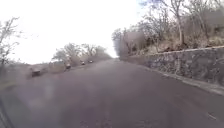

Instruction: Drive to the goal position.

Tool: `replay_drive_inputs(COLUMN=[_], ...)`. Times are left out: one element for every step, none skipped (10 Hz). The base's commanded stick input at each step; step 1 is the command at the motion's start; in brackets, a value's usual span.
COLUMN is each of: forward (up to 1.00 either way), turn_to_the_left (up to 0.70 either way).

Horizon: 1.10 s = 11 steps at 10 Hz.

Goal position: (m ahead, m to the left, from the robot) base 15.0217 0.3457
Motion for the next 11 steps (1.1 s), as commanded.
replay_drive_inputs(forward=[0.70,0.70,0.70,0.70,0.70,0.70,0.70,0.70,0.70,0.70,0.70], turn_to_the_left=[0.00,0.00,0.00,0.04,0.17,0.29,0.28,0.14,0.00,0.00,0.00])
